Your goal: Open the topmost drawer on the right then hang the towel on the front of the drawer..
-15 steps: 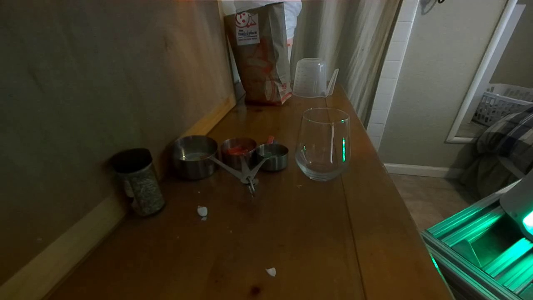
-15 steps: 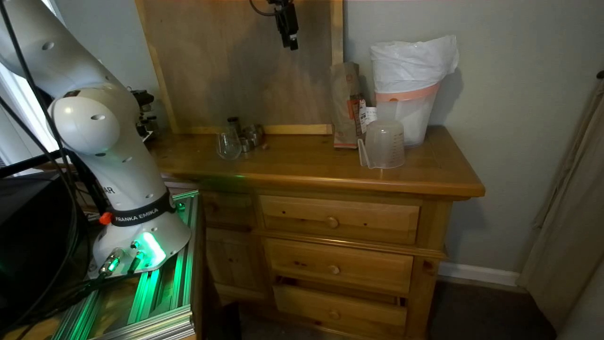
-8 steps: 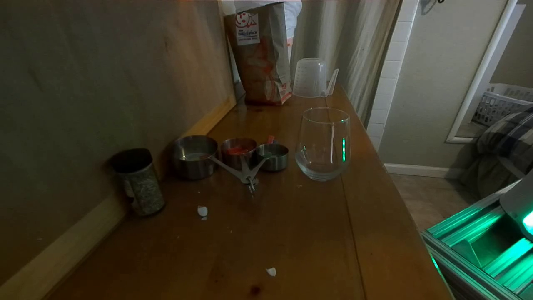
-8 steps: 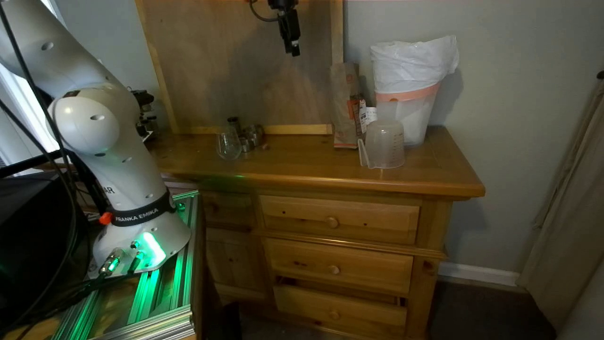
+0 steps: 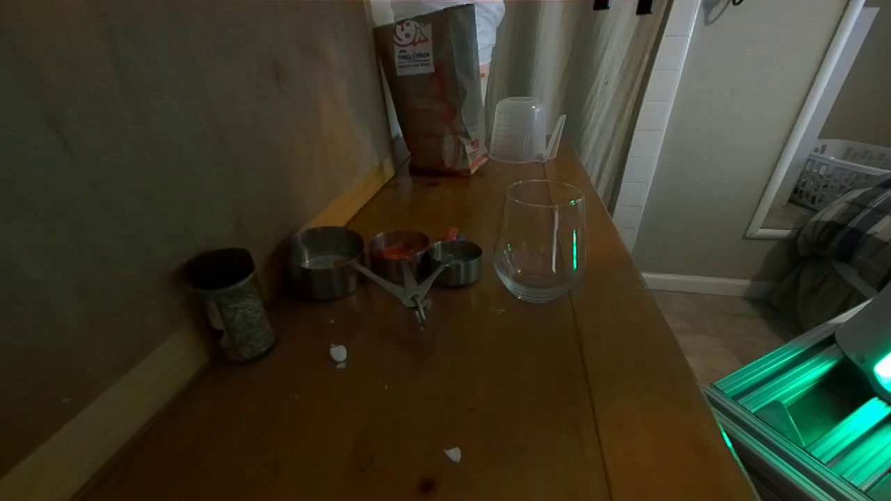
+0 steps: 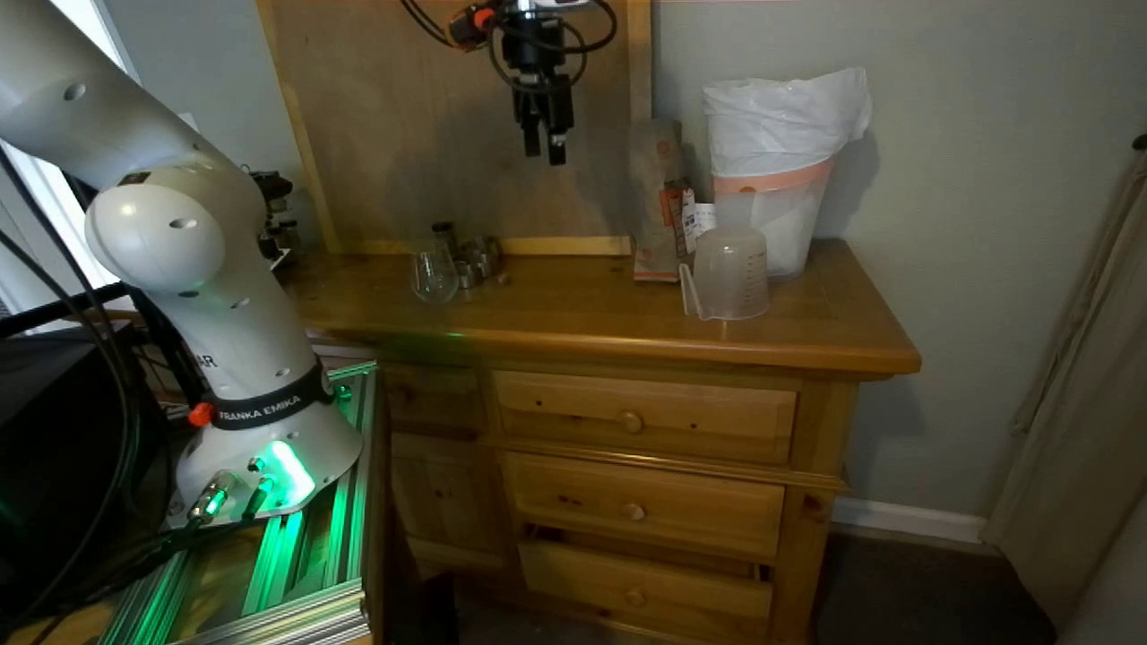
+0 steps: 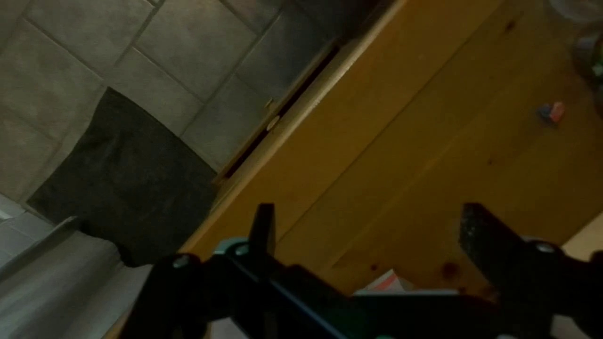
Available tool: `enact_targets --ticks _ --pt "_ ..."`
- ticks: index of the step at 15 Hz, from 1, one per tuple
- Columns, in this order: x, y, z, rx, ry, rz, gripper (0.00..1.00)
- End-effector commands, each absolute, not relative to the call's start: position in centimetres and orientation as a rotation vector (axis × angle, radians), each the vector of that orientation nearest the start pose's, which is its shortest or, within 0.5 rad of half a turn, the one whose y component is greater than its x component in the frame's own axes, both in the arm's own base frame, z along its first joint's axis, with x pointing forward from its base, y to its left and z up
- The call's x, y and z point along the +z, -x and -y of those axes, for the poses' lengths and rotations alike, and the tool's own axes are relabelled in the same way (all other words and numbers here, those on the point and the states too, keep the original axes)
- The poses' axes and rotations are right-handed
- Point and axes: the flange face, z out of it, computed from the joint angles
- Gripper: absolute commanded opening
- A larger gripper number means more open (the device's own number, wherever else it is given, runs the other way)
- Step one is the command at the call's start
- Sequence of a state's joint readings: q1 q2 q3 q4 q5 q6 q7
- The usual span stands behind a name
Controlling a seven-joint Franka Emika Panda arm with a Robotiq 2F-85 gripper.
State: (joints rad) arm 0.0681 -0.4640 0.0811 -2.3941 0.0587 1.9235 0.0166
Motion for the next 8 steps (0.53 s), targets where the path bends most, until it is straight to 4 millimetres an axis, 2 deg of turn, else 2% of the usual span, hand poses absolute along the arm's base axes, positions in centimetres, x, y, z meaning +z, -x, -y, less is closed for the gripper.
enact_targets --ticks 1,4,5,6,7,8 --pt "45.0 -37.7 -4.4 0.003 3.129 0.417 1.0" --pt "41.1 -36.6 -2.6 0.012 3.103 0.481 1.0" --pt "39.6 -36.1 -2.3 0.058 3.068 0.437 1.0" --pt "39.0 -35.8 -2.3 0.071 3.056 0.429 1.0" --pt "40.1 -36.9 -2.6 0.086 3.084 0.416 1.0" --pt "39.2 -36.4 -2.3 0.103 3.078 0.415 1.0"
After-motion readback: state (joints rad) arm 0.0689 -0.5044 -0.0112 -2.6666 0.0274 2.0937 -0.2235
